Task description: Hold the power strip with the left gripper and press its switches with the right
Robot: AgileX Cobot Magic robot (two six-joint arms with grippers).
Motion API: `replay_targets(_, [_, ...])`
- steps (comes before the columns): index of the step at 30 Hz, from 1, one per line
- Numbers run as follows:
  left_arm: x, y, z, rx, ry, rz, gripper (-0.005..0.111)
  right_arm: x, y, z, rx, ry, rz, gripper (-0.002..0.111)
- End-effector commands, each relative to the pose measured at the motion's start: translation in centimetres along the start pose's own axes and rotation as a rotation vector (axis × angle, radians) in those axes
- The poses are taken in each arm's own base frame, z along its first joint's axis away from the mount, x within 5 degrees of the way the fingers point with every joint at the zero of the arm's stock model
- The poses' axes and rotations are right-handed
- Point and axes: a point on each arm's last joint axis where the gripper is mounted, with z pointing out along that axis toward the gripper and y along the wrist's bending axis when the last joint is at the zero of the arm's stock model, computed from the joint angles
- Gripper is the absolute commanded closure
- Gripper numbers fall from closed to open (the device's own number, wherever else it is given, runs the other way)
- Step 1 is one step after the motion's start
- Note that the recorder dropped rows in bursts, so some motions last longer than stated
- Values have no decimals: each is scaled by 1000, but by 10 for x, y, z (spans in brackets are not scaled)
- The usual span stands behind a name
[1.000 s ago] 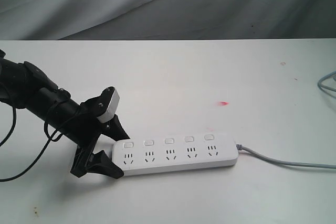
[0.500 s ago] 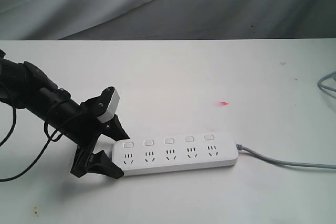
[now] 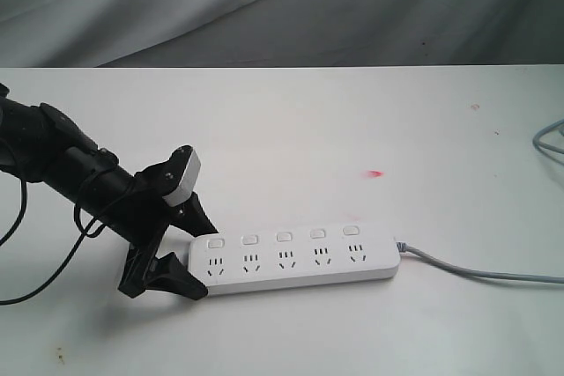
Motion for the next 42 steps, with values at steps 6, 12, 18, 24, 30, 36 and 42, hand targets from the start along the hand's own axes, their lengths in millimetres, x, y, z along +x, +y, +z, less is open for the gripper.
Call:
replay_targets(6, [0,1,0,-8,13,10,107,32,-3,2,19,7,21,108])
replay_targets(12, [0,1,0,-8,13,10,107,31,-3,2,17,2,27,108])
replay_targets(18, [0,1,0,-8,13,10,107,31,-3,2,17,2,27,108])
replay_targets(24, [0,1,0,-8,13,10,107,31,-3,2,16,2,31,108])
replay_targets(30, [0,1,0,-8,13,10,107,31,-3,2,16,2,31,108])
replay_targets(36, [0,1,0,-8,13,10,107,31,-3,2,16,2,31,108])
replay_targets(42, [0,1,0,-8,13,10,107,31,-3,2,16,2,31,108])
